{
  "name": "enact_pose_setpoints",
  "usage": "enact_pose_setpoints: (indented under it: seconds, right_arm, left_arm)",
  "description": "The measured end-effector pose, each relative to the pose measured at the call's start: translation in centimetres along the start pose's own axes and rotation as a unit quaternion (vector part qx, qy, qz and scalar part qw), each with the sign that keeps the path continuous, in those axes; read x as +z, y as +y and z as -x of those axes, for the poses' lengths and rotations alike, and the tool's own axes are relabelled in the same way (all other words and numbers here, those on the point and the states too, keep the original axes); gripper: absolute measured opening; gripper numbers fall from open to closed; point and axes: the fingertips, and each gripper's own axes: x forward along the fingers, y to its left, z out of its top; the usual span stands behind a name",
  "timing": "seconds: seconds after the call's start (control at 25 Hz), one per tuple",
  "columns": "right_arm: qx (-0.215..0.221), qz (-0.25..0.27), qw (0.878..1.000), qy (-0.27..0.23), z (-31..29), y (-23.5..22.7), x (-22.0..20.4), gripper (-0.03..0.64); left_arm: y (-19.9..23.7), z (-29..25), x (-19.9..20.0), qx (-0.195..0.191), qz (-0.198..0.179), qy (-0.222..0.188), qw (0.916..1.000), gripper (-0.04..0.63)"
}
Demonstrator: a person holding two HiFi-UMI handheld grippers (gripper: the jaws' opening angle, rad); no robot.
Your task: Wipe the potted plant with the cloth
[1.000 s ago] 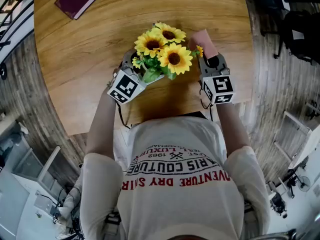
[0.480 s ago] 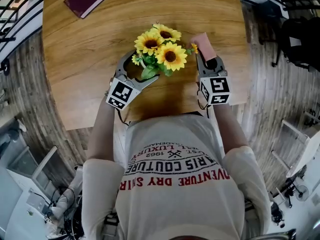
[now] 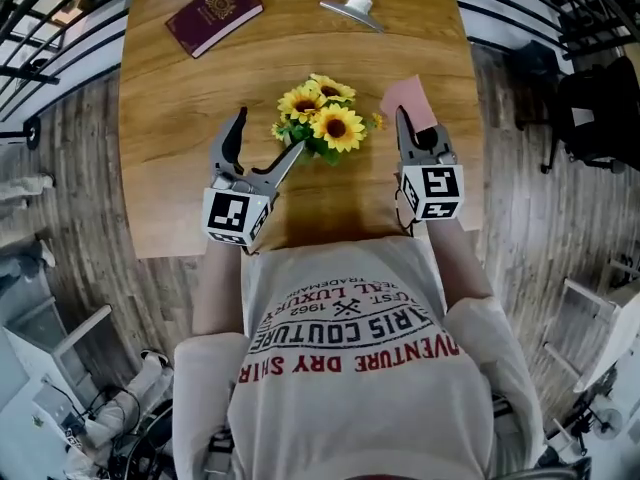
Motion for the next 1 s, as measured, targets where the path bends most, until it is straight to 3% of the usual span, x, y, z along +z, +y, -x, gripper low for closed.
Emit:
enact_pose_setpoints:
  seconds: [0.04,0.08,0.28,0.68,1.0]
  right_arm:
    - [0.003,0.006,1.0,-0.006,0.2,0.1,0.6,0.037]
    - [0.005,0.011,1.0,-0.011,0.3,0.3,1.2,0.037]
    - [0.021,0.021,0.999,-0.034,1.1,1.3,3.3,0.037]
    - [0.082,0.059,0.991,-0.086,3.4,4.5,6.2,0.035]
    - [0.085,0.061,0.991,-0.084,4.1,4.5,6.0,0.035]
  left_arm:
    - [0.6,0.4,0.7,0.027,0.009,-0.001,0.9996,0.373]
    - [1.2,0.8,1.3,0.054,0.013,-0.003,0.9985,0.215]
    - [1.6,1.8,3.0,0.104,-0.025,0.007,0.9943,0.038]
    - [-0.7,2.2,3.9,0.085,-0.037,0.019,0.9955,0.017]
    - [-1.4,2.6,4.5,0.078,-0.042,0.014,0.9959,0.017]
